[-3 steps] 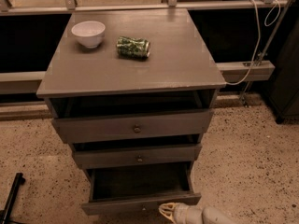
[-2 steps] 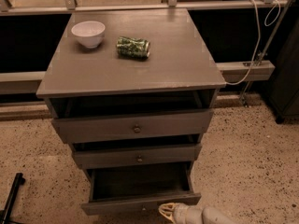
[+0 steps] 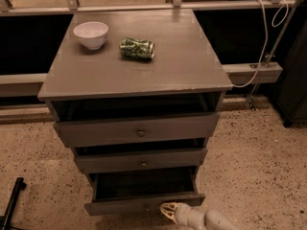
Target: Close bottom drawer
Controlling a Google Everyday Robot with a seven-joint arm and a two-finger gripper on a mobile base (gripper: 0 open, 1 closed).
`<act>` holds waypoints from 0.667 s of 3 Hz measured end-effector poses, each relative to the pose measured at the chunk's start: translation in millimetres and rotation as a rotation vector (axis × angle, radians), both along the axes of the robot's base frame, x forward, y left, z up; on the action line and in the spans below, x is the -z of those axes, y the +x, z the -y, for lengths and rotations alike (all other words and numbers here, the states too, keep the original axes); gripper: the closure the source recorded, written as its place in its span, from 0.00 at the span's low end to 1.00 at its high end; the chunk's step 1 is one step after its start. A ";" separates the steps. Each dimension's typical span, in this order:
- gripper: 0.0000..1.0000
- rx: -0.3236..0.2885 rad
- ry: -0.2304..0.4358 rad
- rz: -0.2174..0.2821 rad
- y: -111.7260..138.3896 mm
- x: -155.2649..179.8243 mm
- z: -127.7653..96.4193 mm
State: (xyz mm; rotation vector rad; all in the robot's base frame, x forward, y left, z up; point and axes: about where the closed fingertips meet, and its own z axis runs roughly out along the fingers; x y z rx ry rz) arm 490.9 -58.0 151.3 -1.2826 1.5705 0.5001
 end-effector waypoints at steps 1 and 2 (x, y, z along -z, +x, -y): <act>1.00 -0.005 0.029 0.069 24.2 -6.3 -16.6; 1.00 -0.003 0.035 0.084 29.6 -7.5 -19.8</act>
Offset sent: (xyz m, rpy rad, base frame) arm 0.1158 0.0580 0.0227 0.1050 -0.2516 -0.0259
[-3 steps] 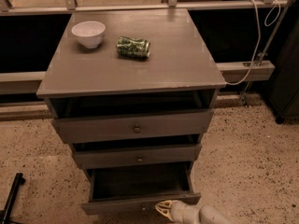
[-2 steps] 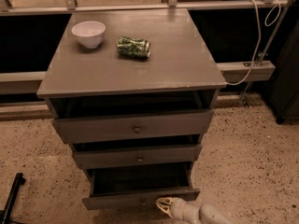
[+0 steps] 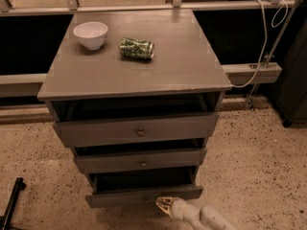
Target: Close bottom drawer
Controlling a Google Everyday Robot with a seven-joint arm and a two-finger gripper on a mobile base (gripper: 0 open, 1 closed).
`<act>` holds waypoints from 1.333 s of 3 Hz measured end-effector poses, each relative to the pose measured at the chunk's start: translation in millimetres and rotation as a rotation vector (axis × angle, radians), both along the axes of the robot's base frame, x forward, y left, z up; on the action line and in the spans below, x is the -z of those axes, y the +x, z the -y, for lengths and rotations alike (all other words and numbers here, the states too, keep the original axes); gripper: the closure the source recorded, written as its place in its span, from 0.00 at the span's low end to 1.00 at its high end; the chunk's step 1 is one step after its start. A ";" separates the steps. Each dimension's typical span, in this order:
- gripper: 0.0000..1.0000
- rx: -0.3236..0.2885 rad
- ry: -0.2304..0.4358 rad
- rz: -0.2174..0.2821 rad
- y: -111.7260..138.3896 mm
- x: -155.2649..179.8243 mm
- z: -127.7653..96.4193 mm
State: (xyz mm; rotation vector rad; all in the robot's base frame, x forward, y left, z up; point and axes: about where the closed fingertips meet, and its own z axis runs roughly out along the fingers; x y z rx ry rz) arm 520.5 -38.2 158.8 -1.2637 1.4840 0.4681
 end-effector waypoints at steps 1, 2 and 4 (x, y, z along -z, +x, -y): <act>1.00 0.016 0.018 0.021 19.0 -1.3 -4.0; 1.00 0.034 0.036 0.037 35.4 -1.9 -5.9; 1.00 0.080 0.071 0.059 68.2 -1.9 -3.0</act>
Offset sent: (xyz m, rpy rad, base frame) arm 0.1205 0.0061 0.0045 0.1061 -0.1031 -0.1302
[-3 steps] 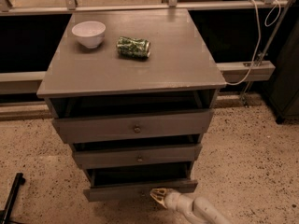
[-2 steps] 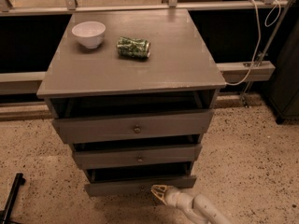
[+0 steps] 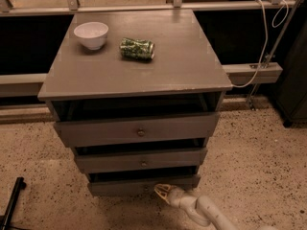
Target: Close bottom drawer
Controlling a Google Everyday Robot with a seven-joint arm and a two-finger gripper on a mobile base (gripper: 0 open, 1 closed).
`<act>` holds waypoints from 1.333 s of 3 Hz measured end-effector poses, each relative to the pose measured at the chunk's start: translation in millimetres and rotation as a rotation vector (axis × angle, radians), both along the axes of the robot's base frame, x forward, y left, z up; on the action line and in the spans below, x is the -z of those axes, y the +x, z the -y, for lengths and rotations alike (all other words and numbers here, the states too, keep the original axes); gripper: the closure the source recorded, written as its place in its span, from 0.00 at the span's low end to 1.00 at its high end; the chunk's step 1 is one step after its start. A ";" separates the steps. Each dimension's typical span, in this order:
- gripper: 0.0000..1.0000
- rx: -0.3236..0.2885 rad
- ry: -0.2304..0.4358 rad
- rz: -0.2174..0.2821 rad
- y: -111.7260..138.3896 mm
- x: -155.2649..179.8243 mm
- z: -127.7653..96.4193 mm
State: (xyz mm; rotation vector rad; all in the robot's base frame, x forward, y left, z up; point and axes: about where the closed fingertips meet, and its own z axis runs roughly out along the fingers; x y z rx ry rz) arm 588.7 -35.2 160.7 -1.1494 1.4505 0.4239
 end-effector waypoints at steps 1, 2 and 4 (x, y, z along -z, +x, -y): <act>1.00 0.037 0.033 0.018 24.7 -3.7 7.1; 1.00 0.058 0.054 0.028 38.6 -5.1 15.0; 1.00 0.037 0.002 0.030 8.6 2.5 34.3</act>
Offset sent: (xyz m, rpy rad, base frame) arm 0.0558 -0.0302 0.0063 0.0774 -0.0406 -0.0919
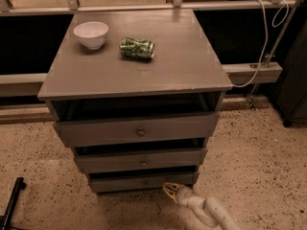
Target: Close bottom drawer
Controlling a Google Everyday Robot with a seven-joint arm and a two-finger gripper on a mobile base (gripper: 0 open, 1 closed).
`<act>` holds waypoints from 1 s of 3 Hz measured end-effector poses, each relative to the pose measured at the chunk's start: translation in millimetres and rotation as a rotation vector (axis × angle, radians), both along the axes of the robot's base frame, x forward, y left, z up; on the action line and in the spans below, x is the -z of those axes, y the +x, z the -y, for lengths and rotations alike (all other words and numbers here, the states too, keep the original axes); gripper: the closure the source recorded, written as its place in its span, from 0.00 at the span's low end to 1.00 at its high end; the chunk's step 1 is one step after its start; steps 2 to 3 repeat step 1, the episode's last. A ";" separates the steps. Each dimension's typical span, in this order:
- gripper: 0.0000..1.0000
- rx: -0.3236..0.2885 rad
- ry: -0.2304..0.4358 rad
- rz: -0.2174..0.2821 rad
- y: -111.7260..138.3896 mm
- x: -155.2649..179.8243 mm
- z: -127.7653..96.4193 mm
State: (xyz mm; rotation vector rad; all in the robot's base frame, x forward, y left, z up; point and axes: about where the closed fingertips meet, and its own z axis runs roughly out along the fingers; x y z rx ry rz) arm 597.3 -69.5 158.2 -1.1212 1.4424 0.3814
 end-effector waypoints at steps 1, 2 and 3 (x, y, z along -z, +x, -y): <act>1.00 -0.040 -0.050 -0.084 -56.6 32.3 44.0; 1.00 -0.040 -0.050 -0.084 -56.6 32.3 44.0; 1.00 -0.040 -0.050 -0.084 -56.6 32.3 44.0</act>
Offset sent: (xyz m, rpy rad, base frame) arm 0.0000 0.0000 0.0000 0.0000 0.0000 0.0000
